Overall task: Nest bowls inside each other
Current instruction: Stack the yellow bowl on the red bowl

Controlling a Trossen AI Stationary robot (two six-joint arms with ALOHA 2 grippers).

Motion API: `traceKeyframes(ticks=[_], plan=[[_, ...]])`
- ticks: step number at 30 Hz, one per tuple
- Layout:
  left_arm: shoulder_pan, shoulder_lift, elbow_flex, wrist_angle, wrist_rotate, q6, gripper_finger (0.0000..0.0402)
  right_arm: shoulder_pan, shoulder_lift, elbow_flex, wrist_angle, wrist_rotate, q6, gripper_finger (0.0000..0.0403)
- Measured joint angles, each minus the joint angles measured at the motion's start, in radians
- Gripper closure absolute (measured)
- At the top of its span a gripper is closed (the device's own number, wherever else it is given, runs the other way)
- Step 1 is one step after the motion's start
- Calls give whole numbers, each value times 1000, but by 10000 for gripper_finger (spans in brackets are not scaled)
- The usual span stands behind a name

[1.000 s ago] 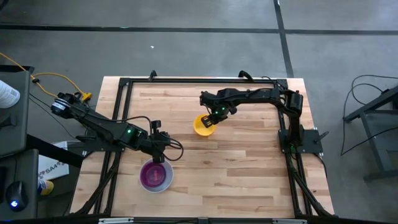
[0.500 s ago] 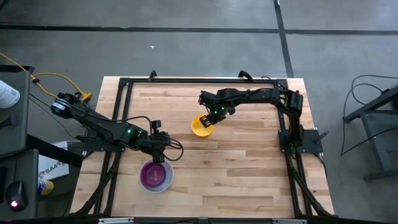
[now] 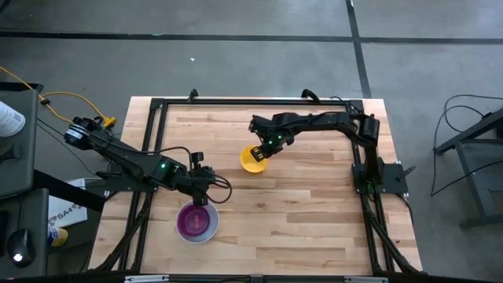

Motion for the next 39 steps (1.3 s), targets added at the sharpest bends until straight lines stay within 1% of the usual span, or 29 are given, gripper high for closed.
traceKeyframes(ticks=[3,7,19,23,30,35,39], plan=[[0,0,0,1,0,0,364,1,14,0,10,-24,-7,313],[0,0,0,1,0,-3,364,2,20,0,-1,-8,-16,314],[0,0,0,0,0,-3,364,1,20,0,7,-7,-31,316],[0,0,0,0,0,-3,364,0,20,0,7,-7,-40,337],[0,0,0,0,0,-3,364,0,20,0,8,-7,-56,392],[0,0,0,0,0,-3,364,0,20,0,10,-9,-75,397],[0,0,0,0,0,-3,364,-1,20,0,11,-38,-96,398]])
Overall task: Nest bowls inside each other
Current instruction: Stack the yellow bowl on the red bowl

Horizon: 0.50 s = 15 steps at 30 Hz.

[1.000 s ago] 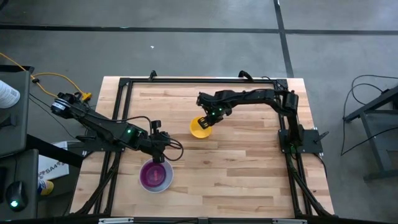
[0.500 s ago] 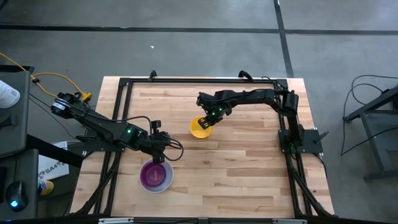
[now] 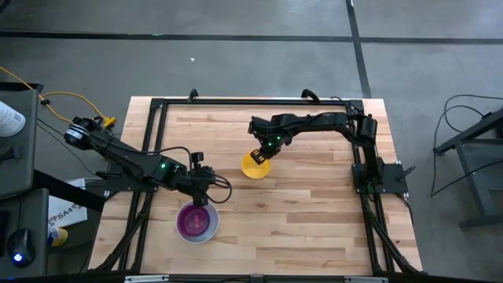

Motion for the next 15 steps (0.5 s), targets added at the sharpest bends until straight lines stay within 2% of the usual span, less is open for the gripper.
traceKeyframes(ticks=[8,15], plan=[[0,0,0,10,9,15,364,0,0,0,18,0,-6,399],[-1,0,0,90,197,256,364,0,0,0,45,-28,-7,399]])
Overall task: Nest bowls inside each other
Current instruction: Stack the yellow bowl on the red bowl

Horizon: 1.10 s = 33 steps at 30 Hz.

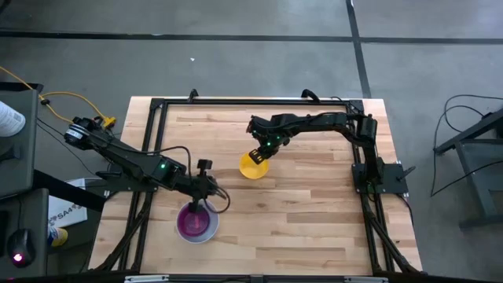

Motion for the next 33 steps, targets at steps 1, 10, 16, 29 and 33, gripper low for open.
traceKeyframes(ticks=[1,10,16,29,33], plan=[[0,0,0,3,10,24,364,1,0,0,4,-1,-1,399],[1,6,0,9,11,183,364,15,0,100,0,-9,-58,399],[0,8,20,-10,30,264,364,50,-1,168,-35,-6,-115,400],[0,29,76,-64,134,423,364,179,-1,170,-93,10,-173,400],[-8,72,76,-55,123,424,364,211,-1,170,-76,11,-167,400]])
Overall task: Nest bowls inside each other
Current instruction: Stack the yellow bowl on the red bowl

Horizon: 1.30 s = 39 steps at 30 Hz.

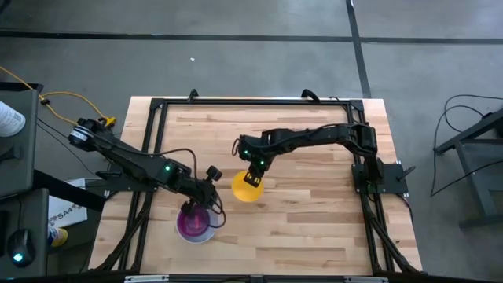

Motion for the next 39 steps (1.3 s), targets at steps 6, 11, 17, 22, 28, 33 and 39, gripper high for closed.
traceKeyframes(ticks=[6,11,17,22,28,33,39], plan=[[-3,79,24,20,-13,21,364,24,0,0,35,-4,27,400],[-37,101,87,6,-24,72,364,28,0,0,35,-5,28,400],[-51,101,124,0,-29,134,364,31,0,0,42,-9,29,400],[-27,113,124,-6,-32,142,364,55,0,0,44,-11,29,400],[-17,120,124,24,-9,155,364,81,0,0,68,-12,36,400],[-17,120,124,46,-7,158,364,80,0,0,73,-13,45,400],[-10,120,124,46,-5,151,364,82,0,0,73,-16,47,400]])
